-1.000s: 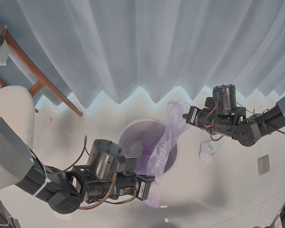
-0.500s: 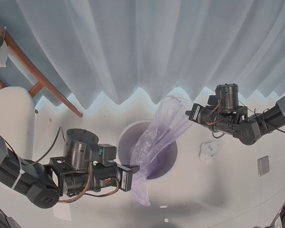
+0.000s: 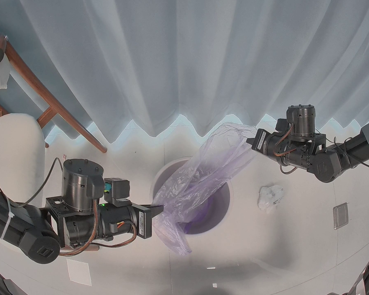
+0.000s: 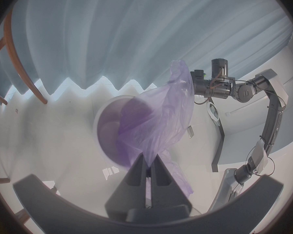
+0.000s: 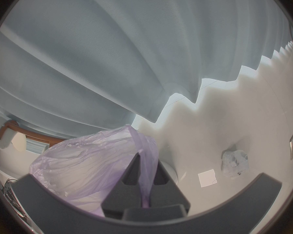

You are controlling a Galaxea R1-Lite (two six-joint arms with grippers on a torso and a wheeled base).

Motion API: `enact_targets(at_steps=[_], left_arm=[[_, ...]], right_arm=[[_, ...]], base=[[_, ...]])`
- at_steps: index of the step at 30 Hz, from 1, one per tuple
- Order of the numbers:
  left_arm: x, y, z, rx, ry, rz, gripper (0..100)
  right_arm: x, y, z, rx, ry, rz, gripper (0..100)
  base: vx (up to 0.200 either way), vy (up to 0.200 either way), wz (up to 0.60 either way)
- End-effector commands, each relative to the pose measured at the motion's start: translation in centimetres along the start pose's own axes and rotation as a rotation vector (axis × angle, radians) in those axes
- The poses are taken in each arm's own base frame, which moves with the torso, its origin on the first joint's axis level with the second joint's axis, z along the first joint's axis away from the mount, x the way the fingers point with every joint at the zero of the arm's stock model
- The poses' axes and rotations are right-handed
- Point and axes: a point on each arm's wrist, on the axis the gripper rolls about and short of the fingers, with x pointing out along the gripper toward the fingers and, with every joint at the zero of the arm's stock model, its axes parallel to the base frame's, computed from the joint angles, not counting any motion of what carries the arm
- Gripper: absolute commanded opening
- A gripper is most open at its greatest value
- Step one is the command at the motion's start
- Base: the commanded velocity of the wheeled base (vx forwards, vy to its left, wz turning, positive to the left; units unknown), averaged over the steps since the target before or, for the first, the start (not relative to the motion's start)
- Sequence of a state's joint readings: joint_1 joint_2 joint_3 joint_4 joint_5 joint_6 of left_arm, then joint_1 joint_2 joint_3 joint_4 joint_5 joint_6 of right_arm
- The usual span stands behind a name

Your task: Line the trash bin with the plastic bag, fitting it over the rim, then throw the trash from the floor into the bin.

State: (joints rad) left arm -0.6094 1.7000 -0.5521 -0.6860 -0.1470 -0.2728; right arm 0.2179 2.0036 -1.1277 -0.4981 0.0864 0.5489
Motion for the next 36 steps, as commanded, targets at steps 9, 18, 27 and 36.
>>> enact_targets(at_steps=[9, 18, 27, 36], left_arm=[[-2.0, 1.8, 0.6, -0.038, -0.049, 0.046, 0], [-3.0, 2.5, 1.1, -0.076, -0.084, 0.065, 0], [-1.8, 4.0, 1.8, -0.140, -0.093, 0.114, 0], [1.4, 5.1, 5.0, -0.186, -0.169, 0.169, 0]], right_arm=[[-0.1, -0.2, 0.0, 0.001, 0.005, -0.005, 0], [0.1, -0.4, -0.3, 0.002, 0.019, 0.001, 0], [0.6, -0.1, -0.2, -0.002, 0.019, 0.008, 0], [2.6, 0.4, 0.6, -0.076, -0.007, 0.035, 0]], base=[[0.000, 0.000, 0.00], [0.000, 0.000, 0.00], [0.000, 0.000, 0.00], [0.000, 0.000, 0.00]])
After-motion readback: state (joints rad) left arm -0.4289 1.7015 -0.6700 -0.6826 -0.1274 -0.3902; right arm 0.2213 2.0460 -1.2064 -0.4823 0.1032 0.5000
